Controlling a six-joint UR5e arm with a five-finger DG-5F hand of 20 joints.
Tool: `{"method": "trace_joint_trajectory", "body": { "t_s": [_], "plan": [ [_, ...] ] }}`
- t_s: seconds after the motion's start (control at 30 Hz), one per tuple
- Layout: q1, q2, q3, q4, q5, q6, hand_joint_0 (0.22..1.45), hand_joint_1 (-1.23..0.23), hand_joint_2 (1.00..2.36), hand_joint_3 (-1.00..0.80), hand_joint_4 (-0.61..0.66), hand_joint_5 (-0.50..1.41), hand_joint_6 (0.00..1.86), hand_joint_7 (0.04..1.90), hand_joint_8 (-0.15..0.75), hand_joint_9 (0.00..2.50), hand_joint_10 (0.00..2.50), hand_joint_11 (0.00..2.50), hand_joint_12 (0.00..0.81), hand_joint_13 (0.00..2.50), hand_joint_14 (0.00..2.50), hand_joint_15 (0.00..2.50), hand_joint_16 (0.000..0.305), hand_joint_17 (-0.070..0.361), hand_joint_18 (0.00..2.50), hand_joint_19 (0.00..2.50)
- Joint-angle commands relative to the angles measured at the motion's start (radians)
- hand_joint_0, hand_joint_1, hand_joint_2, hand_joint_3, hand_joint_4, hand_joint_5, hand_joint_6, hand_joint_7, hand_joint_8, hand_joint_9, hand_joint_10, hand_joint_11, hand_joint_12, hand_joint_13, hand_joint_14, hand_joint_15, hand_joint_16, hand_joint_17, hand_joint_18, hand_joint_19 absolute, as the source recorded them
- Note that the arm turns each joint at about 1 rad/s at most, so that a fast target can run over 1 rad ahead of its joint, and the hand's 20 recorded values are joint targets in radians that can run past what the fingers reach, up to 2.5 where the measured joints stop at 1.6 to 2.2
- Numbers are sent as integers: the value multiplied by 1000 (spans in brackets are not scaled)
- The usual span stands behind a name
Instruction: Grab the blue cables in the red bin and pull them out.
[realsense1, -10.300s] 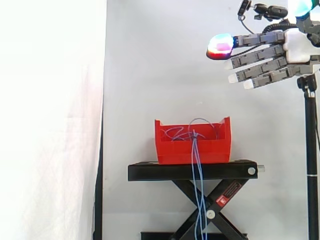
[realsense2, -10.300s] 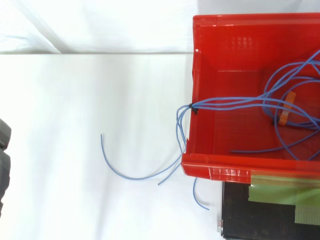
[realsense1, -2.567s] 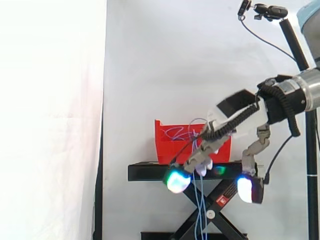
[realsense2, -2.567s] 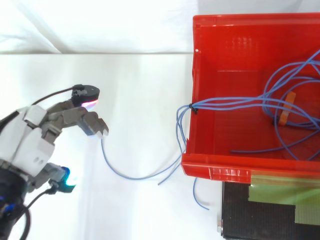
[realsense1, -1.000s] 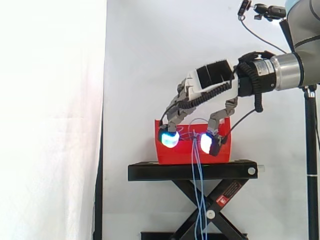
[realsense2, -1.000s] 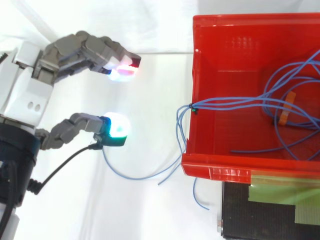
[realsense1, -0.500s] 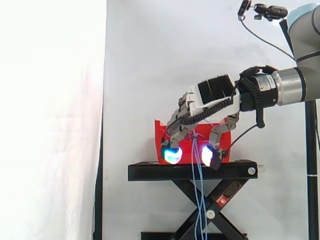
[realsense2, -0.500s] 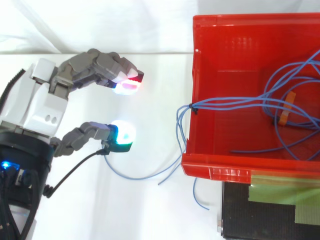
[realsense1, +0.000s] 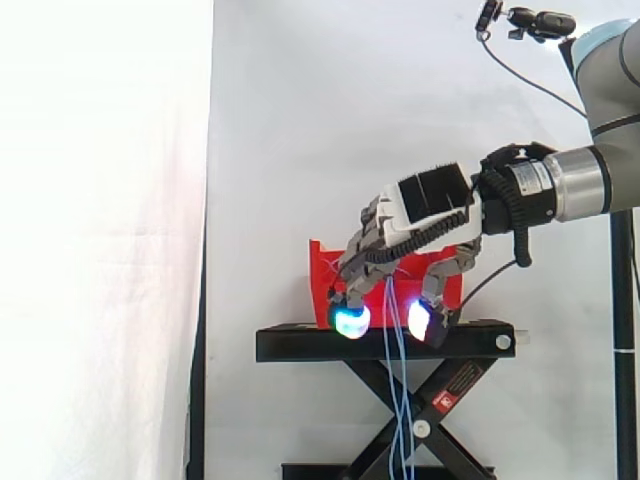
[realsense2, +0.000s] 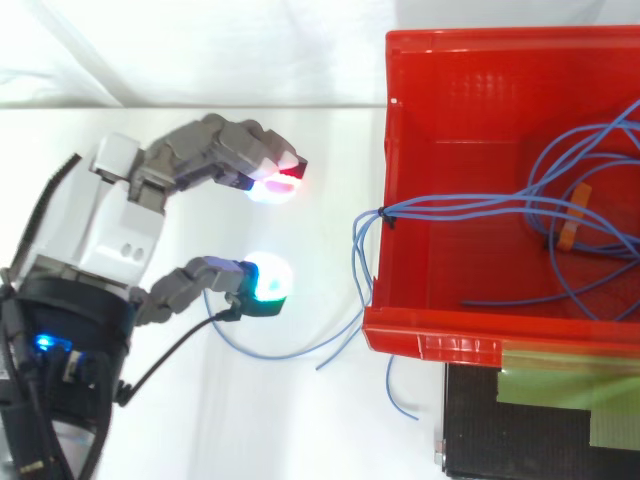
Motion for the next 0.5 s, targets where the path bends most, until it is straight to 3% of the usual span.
{"method": "trace_joint_trajectory", "body": {
  "t_s": [0.0,0.2,0.47],
  "plan": [
    [-12,0,-18,11,-12,-1,813,-1166,1000,-1000,33,761,10,679,182,660,29,1031,310,694,27,889,42,94,619,1093],
    [-27,2,-20,11,-25,-8,802,-1160,1000,-1000,36,755,9,677,185,660,29,1029,311,696,27,884,42,94,618,1093],
    [-40,0,-20,23,-23,-76,788,-1160,1000,-1000,49,742,9,670,189,659,29,1025,314,695,28,884,42,95,615,1090]
  ]
}}
